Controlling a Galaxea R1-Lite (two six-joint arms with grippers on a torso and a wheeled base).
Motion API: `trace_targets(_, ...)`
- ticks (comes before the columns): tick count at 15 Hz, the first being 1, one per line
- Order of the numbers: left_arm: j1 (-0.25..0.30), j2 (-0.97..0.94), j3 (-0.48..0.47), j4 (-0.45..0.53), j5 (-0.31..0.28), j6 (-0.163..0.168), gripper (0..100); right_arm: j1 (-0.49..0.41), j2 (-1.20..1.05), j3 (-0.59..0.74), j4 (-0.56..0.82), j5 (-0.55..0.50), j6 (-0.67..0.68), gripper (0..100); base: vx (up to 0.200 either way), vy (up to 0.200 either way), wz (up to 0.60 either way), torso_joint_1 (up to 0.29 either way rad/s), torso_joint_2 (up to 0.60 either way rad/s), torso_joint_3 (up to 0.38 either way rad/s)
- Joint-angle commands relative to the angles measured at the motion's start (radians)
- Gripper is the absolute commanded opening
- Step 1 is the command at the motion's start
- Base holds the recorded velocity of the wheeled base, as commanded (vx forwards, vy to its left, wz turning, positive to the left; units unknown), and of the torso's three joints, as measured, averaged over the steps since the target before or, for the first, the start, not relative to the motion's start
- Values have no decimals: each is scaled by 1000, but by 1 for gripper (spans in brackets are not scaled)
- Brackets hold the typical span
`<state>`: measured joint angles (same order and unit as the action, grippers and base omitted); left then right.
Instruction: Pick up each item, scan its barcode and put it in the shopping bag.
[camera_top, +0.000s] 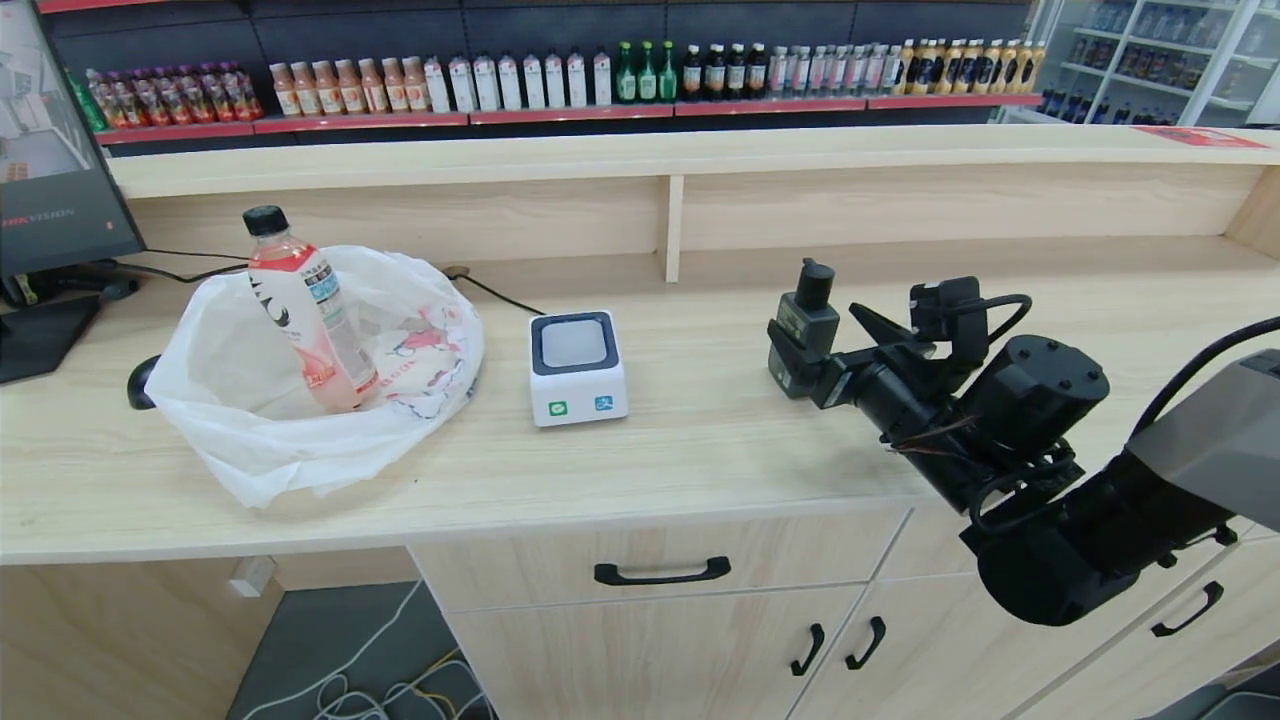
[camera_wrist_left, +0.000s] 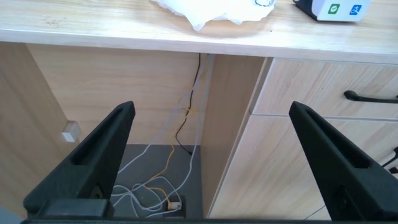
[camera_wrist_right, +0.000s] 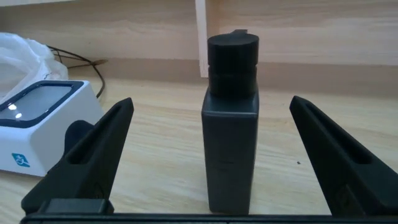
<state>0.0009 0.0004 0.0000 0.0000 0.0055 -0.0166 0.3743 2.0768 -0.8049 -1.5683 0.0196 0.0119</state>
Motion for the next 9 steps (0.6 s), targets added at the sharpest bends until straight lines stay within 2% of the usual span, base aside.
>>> trace_targets(1,1,0,0,0,1,0,100,2,17,-39,33,3,11,100,0,0,0,0,0,0)
trace_targets(6,1,0,0,0,1,0,100,-1,22,-198,218,57,43,100,0,0,0,0,0,0)
trace_targets(9,1,0,0,0,1,0,100,-5,23,-220,263,59,51,100,0,0,0,0,0,0)
